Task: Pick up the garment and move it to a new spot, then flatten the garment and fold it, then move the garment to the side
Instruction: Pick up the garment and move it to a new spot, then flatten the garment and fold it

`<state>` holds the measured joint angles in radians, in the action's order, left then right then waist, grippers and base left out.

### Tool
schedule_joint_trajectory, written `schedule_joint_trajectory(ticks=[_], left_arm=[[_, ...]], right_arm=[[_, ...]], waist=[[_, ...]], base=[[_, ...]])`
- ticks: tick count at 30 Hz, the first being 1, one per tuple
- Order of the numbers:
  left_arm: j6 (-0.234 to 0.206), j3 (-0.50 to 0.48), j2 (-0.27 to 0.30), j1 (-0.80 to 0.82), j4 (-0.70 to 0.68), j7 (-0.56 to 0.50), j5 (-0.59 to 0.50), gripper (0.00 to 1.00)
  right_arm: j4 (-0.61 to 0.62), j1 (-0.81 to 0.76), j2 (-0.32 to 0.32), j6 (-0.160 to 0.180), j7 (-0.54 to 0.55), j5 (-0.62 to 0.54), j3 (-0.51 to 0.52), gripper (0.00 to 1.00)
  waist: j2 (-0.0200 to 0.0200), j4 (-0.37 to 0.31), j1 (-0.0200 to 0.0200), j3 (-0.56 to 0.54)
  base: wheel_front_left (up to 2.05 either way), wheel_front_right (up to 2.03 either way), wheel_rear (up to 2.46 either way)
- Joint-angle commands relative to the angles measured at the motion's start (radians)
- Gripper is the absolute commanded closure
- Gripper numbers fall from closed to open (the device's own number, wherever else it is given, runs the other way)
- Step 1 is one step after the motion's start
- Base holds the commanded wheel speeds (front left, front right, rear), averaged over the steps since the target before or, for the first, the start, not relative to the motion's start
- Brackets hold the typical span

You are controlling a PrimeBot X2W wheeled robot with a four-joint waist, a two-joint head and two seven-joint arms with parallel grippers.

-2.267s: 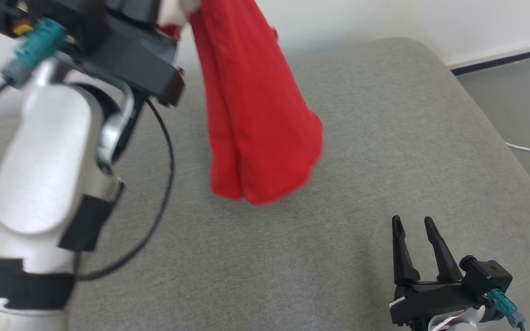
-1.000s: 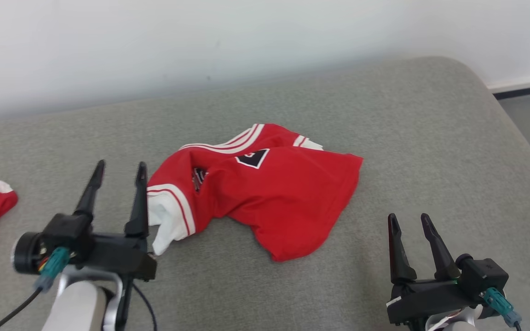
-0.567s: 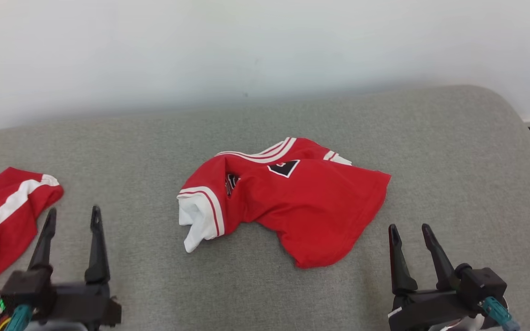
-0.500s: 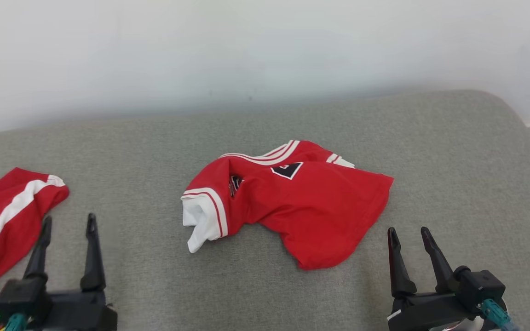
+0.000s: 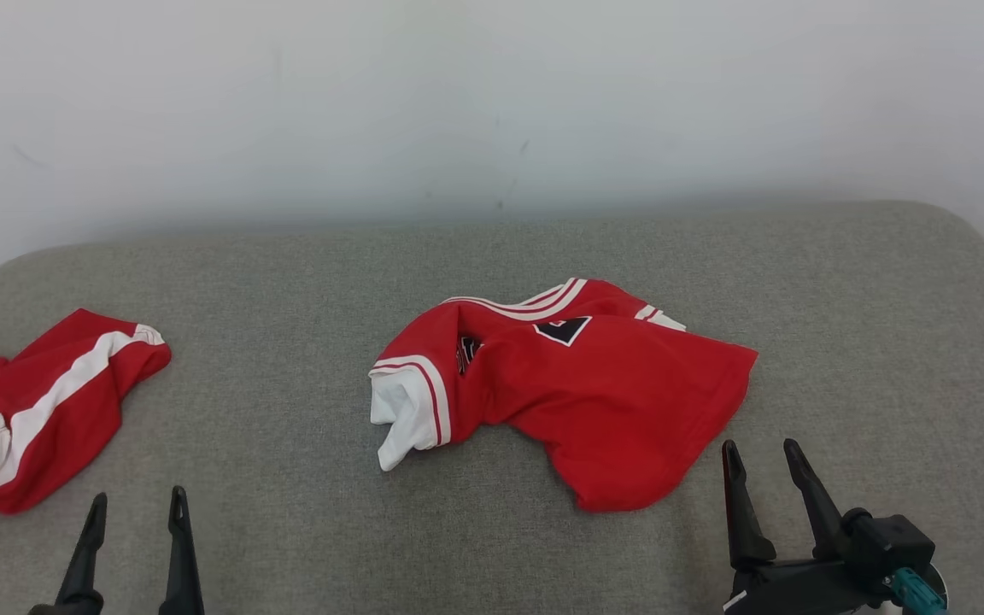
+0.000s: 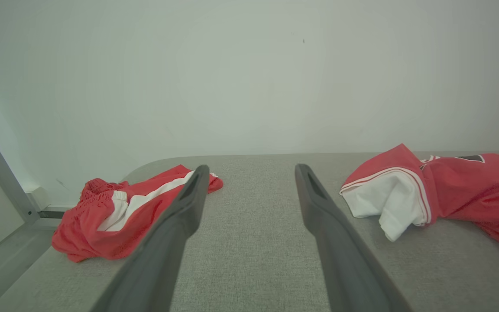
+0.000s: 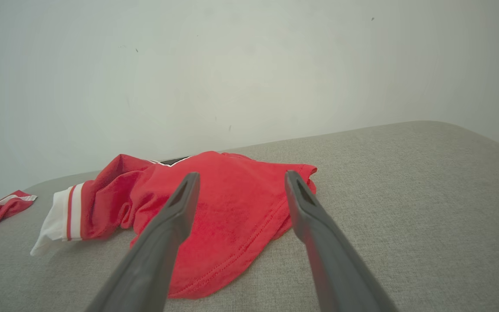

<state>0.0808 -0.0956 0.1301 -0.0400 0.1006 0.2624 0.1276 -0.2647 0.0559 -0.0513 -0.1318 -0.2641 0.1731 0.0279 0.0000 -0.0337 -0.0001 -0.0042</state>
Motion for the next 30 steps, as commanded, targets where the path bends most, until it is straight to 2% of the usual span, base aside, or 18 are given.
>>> schedule_joint_trajectory(ticks=[1, 7, 30], left_arm=[[0.007, -0.001, -0.007, -0.013, 0.005, 0.004, 0.001, 0.0], [0.023, -0.007, -0.018, -0.024, 0.028, 0.004, -0.018, 0.0], [0.037, -0.051, -0.052, -0.034, 0.042, 0.004, -0.048, 0.0]], right_arm=[[-0.002, -0.011, 0.002, 0.002, -0.001, -0.007, 0.001, 0.0], [-0.014, -0.019, 0.002, 0.002, -0.001, -0.012, 0.003, 0.0], [-0.034, -0.023, 0.002, 0.002, -0.001, -0.011, 0.005, 0.0]], waist=[[0.0, 0.003, 0.0001, -0.002], [0.0, 0.011, 0.0001, -0.004], [0.0, 0.01, 0.0001, 0.013]], base=[[0.0, 0.0, 0.0], [0.0, 0.0, 0.0], [0.0, 0.0, 0.0]])
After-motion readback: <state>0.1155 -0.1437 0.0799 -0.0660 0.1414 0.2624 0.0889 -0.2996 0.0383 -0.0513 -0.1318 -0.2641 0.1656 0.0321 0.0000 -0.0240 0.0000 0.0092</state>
